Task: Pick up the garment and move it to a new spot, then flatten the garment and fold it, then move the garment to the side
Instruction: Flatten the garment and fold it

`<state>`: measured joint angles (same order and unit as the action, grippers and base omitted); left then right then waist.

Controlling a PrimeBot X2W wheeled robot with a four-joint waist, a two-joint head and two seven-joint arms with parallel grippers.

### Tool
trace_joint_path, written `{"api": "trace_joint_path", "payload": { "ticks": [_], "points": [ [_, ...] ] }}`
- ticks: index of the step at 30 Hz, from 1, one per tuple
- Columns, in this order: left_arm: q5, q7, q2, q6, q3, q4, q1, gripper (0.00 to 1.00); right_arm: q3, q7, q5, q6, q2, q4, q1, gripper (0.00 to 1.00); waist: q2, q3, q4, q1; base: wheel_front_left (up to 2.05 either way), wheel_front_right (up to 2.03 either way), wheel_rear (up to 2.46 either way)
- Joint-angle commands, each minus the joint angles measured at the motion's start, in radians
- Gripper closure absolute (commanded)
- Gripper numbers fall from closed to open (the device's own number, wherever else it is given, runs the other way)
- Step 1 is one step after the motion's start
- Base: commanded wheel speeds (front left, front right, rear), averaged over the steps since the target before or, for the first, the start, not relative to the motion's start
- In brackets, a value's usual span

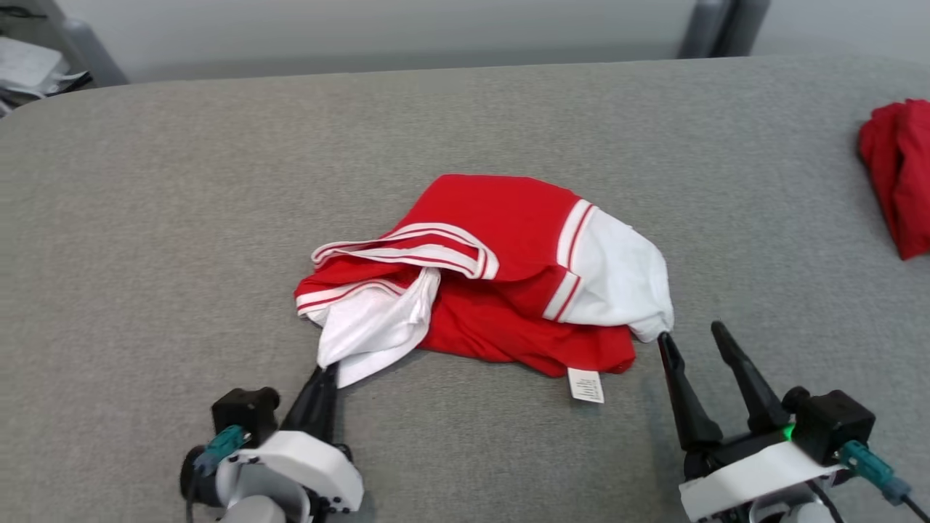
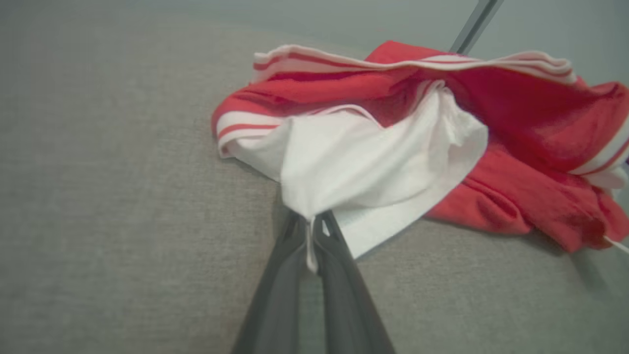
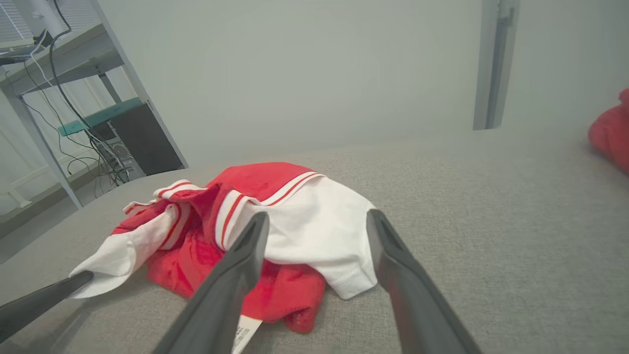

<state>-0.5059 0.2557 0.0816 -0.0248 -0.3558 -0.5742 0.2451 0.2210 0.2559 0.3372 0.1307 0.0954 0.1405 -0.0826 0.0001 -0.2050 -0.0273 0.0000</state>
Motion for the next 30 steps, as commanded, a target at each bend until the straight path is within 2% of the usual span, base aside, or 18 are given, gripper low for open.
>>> {"api": "trace_joint_path", "payload": {
  "ticks": [1, 3, 4, 6, 10, 20, 21, 22, 26, 30],
  "points": [
    [0.027, 0.006, 0.024, -0.014, 0.056, 0.053, -0.016, 1.0, 0.029, 0.006, 0.015, 0.0, 0.008, 0.007, -0.009, 0.0, -0.0001, 0.003, 0.037, 0.0, 0.0, 0.0, 0.0],
    [0.054, 0.006, 0.04, -0.021, 0.094, 0.109, -0.053, 1.0, 0.034, 0.006, 0.024, 0.0, 0.015, 0.047, -0.02, 0.0, -0.0001, 0.007, 0.065, 0.0, 0.0, 0.0, 0.0],
    [0.093, 0.006, 0.063, -0.031, 0.149, 0.189, -0.105, 1.0, 0.047, 0.006, 0.025, 0.0, 0.027, 0.11, -0.046, 0.0, -0.0001, 0.014, 0.106, 0.0, 0.0, 0.0, 0.0],
    [0.11, 0.006, 0.069, -0.031, 0.174, 0.227, -0.131, 1.0, 0.075, 0.006, 0.02, 0.0, 0.041, 0.149, -0.073, 0.0, -0.0001, 0.02, 0.131, 0.0, 0.0, 0.0, 0.0],
    [0.145, 0.006, 0.058, -0.053, 0.181, 0.294, -0.171, 1.0, 0.178, 0.006, 0.022, 0.0, 0.076, 0.242, -0.131, 0.0, -0.0001, 0.033, 0.171, 0.0, 0.0, 0.0, 0.0],
    [0.174, 0.006, 0.032, -0.043, 0.16, 0.344, -0.185, 1.0, 0.272, 0.006, 0.014, 0.0, 0.078, 0.419, -0.26, 0.0, -0.0001, 0.021, 0.212, 0.0, 0.0, 0.0, 0.0],
    [0.177, 0.006, 0.029, -0.04, 0.159, 0.35, -0.183, 1.0, 0.276, 0.006, 0.009, 0.0, 0.081, 0.43, -0.274, 0.6, -0.0001, 0.018, 0.214, 0.0, 0.0, 0.0, 0.0],
    [0.181, 0.006, 0.027, -0.033, 0.156, 0.358, -0.178, 1.0, 0.272, 0.006, 0.001, 0.0, 0.085, 0.435, -0.288, 1.0, -0.0001, 0.014, 0.218, 0.0, 0.0, 0.0, 0.0],
    [0.192, 0.006, 0.018, -0.01, 0.155, 0.391, -0.168, 1.0, 0.229, 0.006, -0.042, 0.0, 0.094, 0.418, -0.323, 1.0, -0.0001, 0.009, 0.228, 0.0, 0.0, 0.0, 0.0],
    [0.202, 0.006, 0.008, 0.005, 0.163, 0.417, -0.17, 1.0, 0.159, 0.006, -0.107, 0.0, 0.096, 0.341, -0.367, 1.0, -0.0001, 0.01, 0.236, 0.0, 0.0, 0.0, 0.0]
  ]
}}
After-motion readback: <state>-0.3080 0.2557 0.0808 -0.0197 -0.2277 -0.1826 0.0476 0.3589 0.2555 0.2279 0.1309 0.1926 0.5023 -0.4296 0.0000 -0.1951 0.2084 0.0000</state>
